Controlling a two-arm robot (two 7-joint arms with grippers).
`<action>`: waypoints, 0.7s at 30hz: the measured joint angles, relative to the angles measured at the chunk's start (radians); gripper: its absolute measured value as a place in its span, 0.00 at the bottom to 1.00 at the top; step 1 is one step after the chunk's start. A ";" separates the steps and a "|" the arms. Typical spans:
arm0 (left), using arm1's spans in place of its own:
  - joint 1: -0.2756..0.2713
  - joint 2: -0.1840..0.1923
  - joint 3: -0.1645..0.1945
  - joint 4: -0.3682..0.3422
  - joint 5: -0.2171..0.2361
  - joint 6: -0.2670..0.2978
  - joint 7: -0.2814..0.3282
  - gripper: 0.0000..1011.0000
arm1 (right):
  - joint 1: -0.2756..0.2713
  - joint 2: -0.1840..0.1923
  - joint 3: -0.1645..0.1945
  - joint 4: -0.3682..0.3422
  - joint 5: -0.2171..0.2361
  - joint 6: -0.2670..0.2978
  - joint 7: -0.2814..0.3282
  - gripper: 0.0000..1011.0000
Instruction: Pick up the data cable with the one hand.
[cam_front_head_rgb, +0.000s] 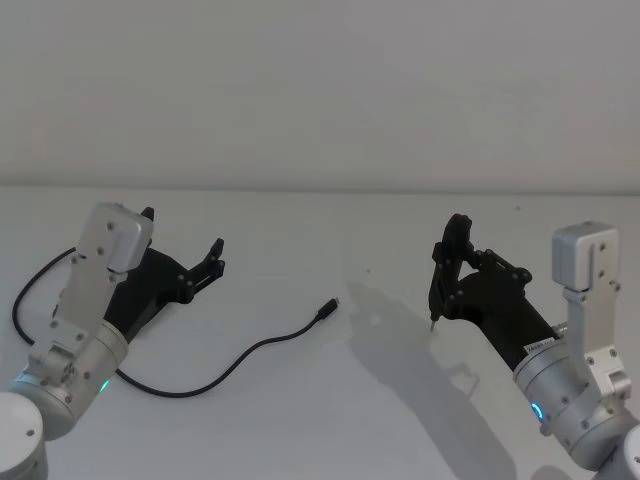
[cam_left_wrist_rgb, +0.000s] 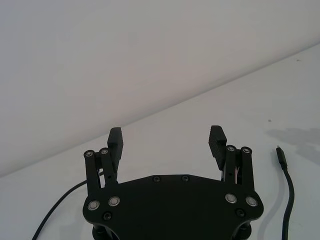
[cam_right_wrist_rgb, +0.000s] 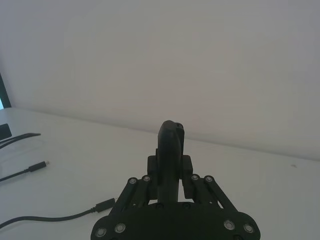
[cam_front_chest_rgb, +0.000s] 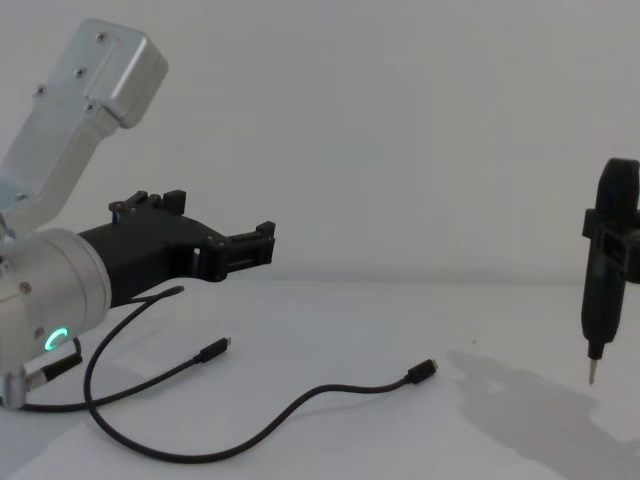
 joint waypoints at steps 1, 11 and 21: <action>0.000 0.000 0.000 0.000 0.000 0.000 0.000 0.99 | 0.000 0.000 0.000 0.000 0.000 0.000 0.000 0.27; 0.000 0.000 0.000 0.000 0.000 0.000 0.000 0.99 | 0.000 0.000 0.000 0.000 0.000 0.000 0.000 0.27; 0.000 0.000 0.000 0.000 0.000 0.000 0.000 0.99 | 0.000 0.000 0.000 0.000 0.000 0.000 0.000 0.27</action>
